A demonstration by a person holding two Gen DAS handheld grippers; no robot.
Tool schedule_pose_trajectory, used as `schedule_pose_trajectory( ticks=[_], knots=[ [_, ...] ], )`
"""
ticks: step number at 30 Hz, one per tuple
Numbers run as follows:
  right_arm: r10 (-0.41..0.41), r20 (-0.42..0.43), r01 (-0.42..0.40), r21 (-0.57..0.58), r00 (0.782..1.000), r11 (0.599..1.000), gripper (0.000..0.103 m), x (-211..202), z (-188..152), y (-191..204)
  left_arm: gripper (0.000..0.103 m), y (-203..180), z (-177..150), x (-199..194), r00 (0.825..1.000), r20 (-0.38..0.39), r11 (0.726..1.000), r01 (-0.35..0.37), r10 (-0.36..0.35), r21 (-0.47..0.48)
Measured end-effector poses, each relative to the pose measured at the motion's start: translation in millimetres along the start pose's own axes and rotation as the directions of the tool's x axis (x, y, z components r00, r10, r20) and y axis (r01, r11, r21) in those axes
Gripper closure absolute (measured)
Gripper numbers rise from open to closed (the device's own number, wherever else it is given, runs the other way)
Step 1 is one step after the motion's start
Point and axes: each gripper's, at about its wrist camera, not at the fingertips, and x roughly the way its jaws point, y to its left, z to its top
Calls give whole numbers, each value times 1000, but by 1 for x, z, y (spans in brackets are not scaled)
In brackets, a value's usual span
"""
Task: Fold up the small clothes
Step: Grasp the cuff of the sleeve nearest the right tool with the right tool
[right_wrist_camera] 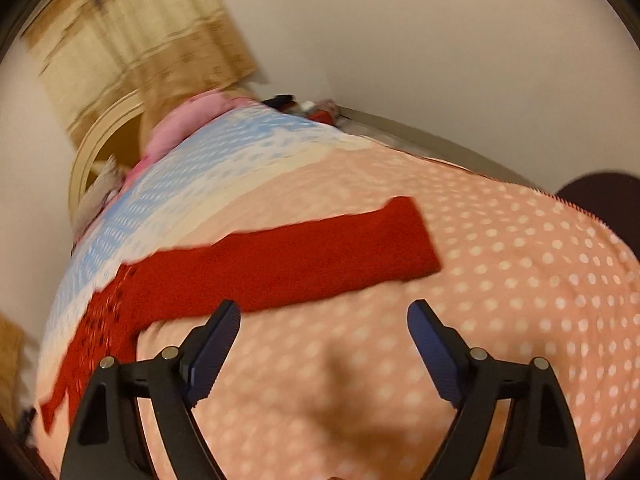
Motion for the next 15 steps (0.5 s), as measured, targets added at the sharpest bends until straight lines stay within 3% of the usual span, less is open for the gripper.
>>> schedule_pose_trajectory(
  ticks=[1, 3, 6, 12, 15],
  knots=[
    [4, -2, -4, 41, 1000, 999, 27, 8, 9, -11, 0, -1, 3, 7, 1000, 3, 1000, 1, -1, -1],
    [-9, -21, 11, 96, 1000, 995, 30, 22, 20, -28, 0, -5, 6, 19, 1000, -4, 1000, 7, -7, -9],
    [-42, -53, 47, 102, 998, 994, 39, 45, 36, -40, 0, -10, 8, 40, 1000, -26, 1000, 17, -17, -15],
    [-122, -89, 130, 97, 989, 987, 41, 78, 55, -54, 0, -5, 5, 74, 997, -67, 999, -37, 37, -1],
    [-104, -125, 116, 89, 987, 989, 44, 93, 58, -55, 0, 6, 5, 86, 995, -81, 998, -59, 57, -18]
  ],
)
